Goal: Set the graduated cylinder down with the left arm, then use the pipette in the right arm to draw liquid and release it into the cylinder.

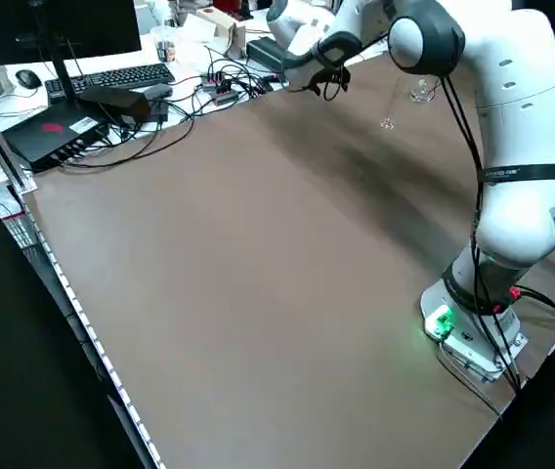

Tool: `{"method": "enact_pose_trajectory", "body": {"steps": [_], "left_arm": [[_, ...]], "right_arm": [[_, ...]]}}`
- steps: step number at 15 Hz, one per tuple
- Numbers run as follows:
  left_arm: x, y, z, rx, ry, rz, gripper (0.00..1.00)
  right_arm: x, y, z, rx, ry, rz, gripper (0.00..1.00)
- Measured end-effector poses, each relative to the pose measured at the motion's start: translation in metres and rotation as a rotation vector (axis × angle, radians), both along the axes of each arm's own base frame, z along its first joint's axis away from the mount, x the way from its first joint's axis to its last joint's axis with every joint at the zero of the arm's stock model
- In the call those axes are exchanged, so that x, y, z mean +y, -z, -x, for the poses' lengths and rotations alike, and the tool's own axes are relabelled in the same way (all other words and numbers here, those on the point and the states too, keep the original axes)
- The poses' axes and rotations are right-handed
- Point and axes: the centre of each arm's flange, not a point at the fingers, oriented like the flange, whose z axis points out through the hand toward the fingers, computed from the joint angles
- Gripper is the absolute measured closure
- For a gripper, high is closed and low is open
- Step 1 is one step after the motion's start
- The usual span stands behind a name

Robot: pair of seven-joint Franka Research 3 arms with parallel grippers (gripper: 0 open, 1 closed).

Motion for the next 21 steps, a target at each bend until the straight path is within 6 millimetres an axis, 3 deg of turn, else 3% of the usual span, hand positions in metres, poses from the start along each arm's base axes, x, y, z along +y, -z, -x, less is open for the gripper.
{"method": "enact_pose_trajectory", "body": {"steps": [6,7,13,17,21], "left_arm": [[0.004,-0.087,0.015,0.142,-0.110,-0.133,0.01],[0.008,-0.117,0.025,0.200,-0.174,-0.209,0.01],[0.022,-0.194,0.059,0.340,-0.369,-0.379,0.01],[0.026,-0.237,0.083,0.406,-0.561,-0.511,0.01],[0.031,-0.264,0.105,0.457,-0.685,-0.600,0.01]], "right_arm": [[-0.013,-0.024,0.005,0.019,0.009,-0.044,0.81],[-0.014,-0.030,0.006,0.026,0.019,-0.071,0.81],[-0.019,-0.045,0.008,0.023,0.035,-0.113,0.81],[-0.025,-0.060,0.010,0.016,0.050,-0.150,0.81],[-0.026,-0.076,0.015,0.027,0.057,-0.194,0.80]]}}
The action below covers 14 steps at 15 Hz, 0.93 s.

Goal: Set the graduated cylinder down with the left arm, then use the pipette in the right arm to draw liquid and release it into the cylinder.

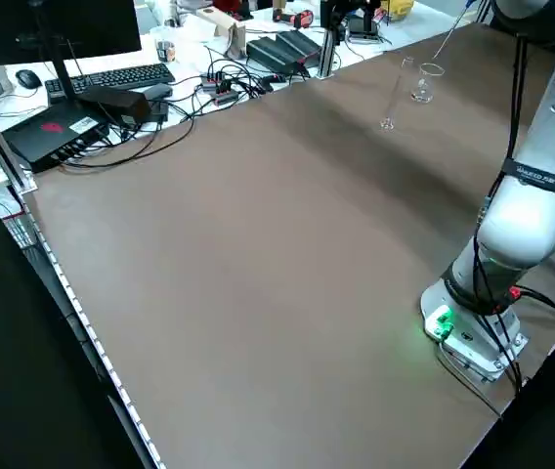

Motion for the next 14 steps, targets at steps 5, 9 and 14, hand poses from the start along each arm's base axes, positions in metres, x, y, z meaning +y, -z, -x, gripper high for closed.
{"method": "enact_pose_trajectory", "body": {"steps": [5,9,14], "left_arm": [[0.010,-0.026,0.025,0.051,-0.117,-0.108,0.01],[0.024,-0.044,0.039,0.060,-0.155,-0.138,0.01],[0.052,-0.049,0.049,0.101,-0.276,-0.247,0.01]], "right_arm": [[0.006,-0.015,0.006,0.009,0.005,-0.072,0.80],[0.009,-0.026,0.011,0.015,0.007,-0.123,0.80],[0.019,-0.035,0.015,0.029,0.002,-0.184,0.80]]}}
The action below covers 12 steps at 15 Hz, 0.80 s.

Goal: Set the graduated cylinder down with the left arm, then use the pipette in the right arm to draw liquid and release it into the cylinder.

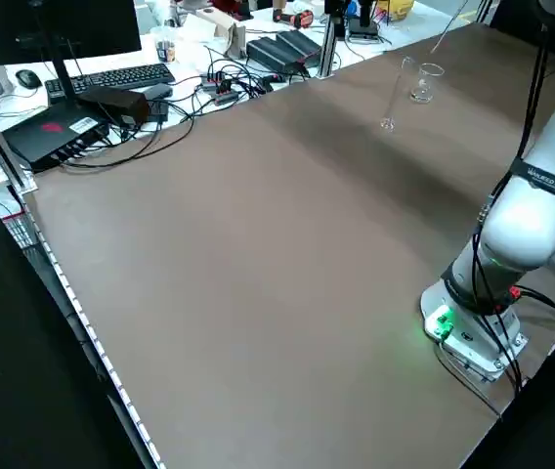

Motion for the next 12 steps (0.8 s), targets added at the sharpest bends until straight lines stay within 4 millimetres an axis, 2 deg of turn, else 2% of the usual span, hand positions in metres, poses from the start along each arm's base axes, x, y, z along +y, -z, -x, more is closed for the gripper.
{"method": "enact_pose_trajectory", "body": {"steps": [6,12], "left_arm": [[-0.035,0.004,0.003,-0.009,0.018,-0.056,0.01],[-0.051,-0.001,-0.006,-0.100,0.041,-0.038,0.01]], "right_arm": [[0.010,-0.009,0.004,0.003,-0.017,-0.056,0.80],[0.026,-0.011,0.012,0.012,-0.040,-0.082,0.80]]}}
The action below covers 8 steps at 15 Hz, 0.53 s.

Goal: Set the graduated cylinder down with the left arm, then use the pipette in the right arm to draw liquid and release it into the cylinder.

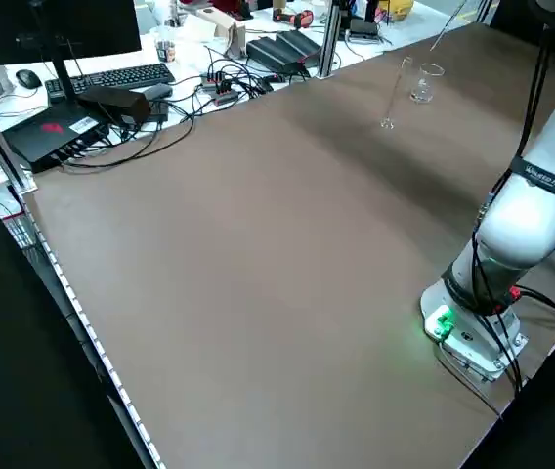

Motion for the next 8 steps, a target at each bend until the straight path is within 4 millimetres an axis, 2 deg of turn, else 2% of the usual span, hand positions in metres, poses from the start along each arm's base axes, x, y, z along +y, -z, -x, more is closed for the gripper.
{"method": "enact_pose_trajectory", "body": {"steps": [3,6,8], "left_arm": [[-0.007,-0.003,-0.002,-0.026,0.012,0.006,0.01],[-0.029,-0.004,0.003,-0.031,0.050,0.005,0.01],[-0.032,-0.004,0.003,-0.032,0.059,0.004,0.01]], "right_arm": [[0.004,-0.001,0.002,0.006,-0.002,-0.021,0.80],[0.008,-0.004,0.002,0.009,0.002,-0.049,0.80],[0.009,-0.006,0.002,-0.001,0.010,-0.060,0.80]]}}
